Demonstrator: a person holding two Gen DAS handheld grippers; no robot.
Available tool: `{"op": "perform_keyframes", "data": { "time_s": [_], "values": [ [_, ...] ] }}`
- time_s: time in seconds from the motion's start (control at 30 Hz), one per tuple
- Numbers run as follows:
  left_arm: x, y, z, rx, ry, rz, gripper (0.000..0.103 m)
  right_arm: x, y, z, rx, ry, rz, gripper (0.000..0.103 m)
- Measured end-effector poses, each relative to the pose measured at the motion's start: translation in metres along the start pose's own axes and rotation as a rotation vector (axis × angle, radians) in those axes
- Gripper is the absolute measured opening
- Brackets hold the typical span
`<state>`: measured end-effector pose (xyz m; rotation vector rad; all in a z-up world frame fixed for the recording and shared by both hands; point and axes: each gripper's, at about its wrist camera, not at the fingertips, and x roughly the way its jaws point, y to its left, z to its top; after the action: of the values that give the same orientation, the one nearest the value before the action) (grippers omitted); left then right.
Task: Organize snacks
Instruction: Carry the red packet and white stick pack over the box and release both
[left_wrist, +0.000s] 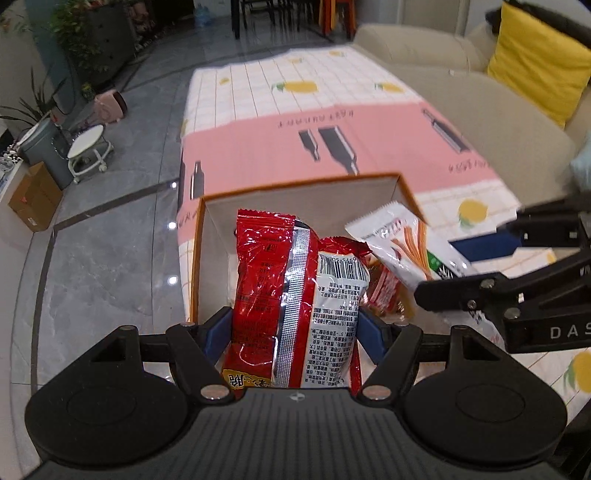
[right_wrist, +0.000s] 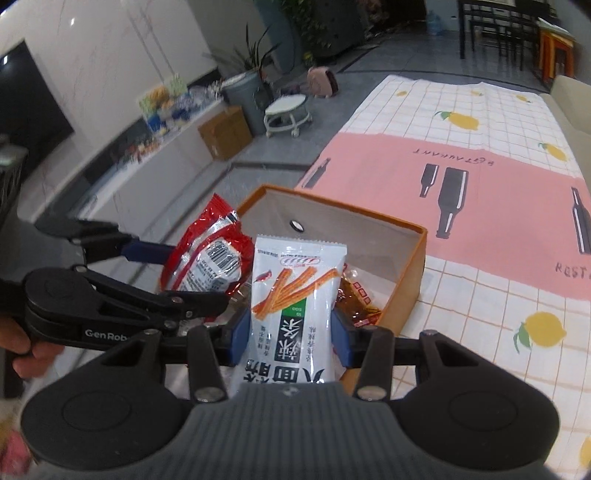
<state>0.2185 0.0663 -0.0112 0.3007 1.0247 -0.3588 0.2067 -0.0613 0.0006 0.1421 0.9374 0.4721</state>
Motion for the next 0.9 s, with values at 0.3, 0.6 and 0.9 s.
{"op": "perform_keyframes", "data": {
  "time_s": [0.3, 0.6, 0.9],
  "values": [
    [0.034, 0.001, -0.005, 0.072, 0.141, 0.03, 0.081, 0.047, -0.002, 0.018, 0.016, 0.155, 0.019, 0.045],
    [0.05, -0.002, -0.005, 0.126, 0.227, 0.048, 0.083, 0.082, 0.007, 0.027, -0.044, 0.3, -0.004, 0.046],
    [0.05, 0.0, -0.011, 0.102, 0.22, 0.008, 0.089, 0.092, 0.007, 0.024, -0.058, 0.35, -0.047, 0.049]
  ]
}}
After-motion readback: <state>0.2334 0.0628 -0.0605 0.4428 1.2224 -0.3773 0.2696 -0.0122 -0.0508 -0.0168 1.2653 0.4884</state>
